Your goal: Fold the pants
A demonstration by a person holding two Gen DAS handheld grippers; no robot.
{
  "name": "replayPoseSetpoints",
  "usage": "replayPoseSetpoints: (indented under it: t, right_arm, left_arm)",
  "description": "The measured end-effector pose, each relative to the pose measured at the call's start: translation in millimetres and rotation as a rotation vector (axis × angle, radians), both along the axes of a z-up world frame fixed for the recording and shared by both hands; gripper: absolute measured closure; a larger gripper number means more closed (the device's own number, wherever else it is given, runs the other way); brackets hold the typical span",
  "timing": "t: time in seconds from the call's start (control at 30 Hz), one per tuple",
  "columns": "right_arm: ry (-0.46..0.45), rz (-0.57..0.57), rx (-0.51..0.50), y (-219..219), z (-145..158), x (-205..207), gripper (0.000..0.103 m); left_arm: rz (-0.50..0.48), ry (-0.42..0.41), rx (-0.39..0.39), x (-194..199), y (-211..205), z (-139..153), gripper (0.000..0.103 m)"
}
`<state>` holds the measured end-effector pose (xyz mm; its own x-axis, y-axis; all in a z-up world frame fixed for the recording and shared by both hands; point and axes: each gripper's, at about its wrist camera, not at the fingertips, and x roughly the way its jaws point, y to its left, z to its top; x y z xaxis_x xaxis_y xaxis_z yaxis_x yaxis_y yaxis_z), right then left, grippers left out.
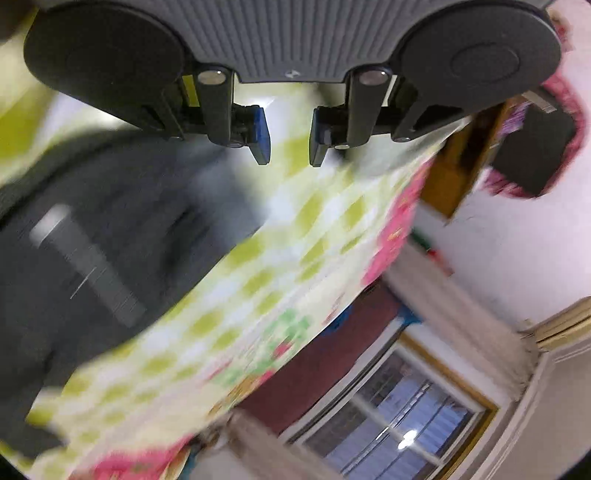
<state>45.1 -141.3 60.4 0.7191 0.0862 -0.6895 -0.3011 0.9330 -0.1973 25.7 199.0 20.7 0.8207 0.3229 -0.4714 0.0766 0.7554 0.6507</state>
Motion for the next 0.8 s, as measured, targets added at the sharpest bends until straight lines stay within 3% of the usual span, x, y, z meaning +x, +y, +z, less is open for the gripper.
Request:
replayPoseSetpoints:
  t: [0.13,0.23,0.33,0.43,0.67,0.7,0.73,0.77,0.8]
  right_arm:
    - [-0.031,-0.229,0.098,-59.1,-3.5,50.8,0.070]
    - [-0.025,-0.411,0.243,-113.9,-13.9,96.5,0.070]
    - [-0.032,-0.559,0.422,-161.9,-26.6,134.8,0.070]
    - [-0.029,-0.623,0.552,-190.2,-39.5,166.3,0.067]
    - [-0.029,-0.672,0.704,-210.6,-72.9,218.1,0.069]
    - [-0.030,-0.679,0.712,-212.2,-74.1,222.6,0.073]
    - [-0.026,-0.677,0.712,-212.9,-74.6,225.9,0.091]
    - [-0.019,-0.667,0.715,-213.5,-73.0,227.8,0.098]
    - [-0.028,-0.656,0.734,-215.4,-69.1,225.2,0.098]
  left_arm:
    - [-0.200,0.039,-0.192,10.8,-72.8,1.8,0.062]
    - [-0.364,0.081,-0.261,17.3,-134.3,-10.7,0.062]
    - [-0.476,0.118,-0.267,25.8,-180.1,-28.2,0.062]
    - [-0.490,0.173,-0.279,31.5,-206.9,-43.0,0.062]
    - [-0.463,0.232,-0.331,46.1,-207.5,-48.2,0.059]
    - [-0.459,0.234,-0.327,47.0,-208.7,-48.3,0.059]
    - [-0.458,0.233,-0.319,45.4,-210.7,-49.3,0.059]
    - [-0.459,0.232,-0.310,46.0,-211.2,-49.9,0.058]
    - [-0.458,0.232,-0.301,46.3,-212.5,-49.9,0.058]
